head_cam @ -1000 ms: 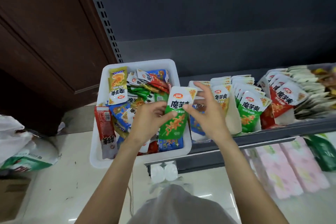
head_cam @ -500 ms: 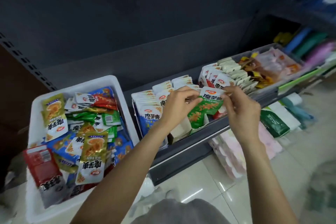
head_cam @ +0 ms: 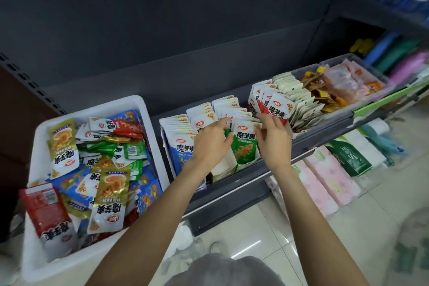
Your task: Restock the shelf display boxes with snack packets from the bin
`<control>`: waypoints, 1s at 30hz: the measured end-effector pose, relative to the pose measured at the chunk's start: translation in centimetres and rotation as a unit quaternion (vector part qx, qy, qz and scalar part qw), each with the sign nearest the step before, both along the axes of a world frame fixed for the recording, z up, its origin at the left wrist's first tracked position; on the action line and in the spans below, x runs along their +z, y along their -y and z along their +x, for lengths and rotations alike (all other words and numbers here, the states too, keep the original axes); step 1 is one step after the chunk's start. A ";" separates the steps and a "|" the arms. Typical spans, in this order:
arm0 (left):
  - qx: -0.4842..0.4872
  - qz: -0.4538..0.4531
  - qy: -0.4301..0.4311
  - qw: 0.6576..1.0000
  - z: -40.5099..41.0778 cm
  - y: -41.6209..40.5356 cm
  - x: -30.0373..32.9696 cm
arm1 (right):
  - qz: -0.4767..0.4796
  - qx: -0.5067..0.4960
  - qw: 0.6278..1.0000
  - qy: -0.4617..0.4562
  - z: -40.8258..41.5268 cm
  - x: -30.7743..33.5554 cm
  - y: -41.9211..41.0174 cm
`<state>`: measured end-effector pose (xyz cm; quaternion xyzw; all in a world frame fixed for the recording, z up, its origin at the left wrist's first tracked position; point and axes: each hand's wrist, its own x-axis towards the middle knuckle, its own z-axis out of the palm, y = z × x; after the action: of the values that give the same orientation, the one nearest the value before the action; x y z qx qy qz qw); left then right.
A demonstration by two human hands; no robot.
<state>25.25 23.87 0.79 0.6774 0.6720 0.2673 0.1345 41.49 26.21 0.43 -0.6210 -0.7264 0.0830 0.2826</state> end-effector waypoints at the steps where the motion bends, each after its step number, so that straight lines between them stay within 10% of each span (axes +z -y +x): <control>1: 0.007 0.012 0.019 1.000 0.0 0.4 0.3 | 0.031 -0.006 0.999 -0.009 0.1 0.2 0.3; 10: 0.119 0.284 0.090 0.947 -7.0 9.7 1.7 | 0.071 0.229 0.959 -0.153 -5.9 2.8 6.1; 19: 0.263 -0.008 -0.084 0.961 -19.3 17.9 -3.9 | -0.035 0.422 0.906 0.017 -18.8 0.2 9.4; 30: 0.188 -0.181 -0.180 0.948 -21.0 17.0 -5.3 | -0.065 0.334 0.886 0.314 -29.5 -1.6 7.4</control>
<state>4.25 6.87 -4.50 0.5397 0.8374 0.0355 0.0788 12.00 18.79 -1.16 -0.3522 -0.9346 0.0200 -0.0461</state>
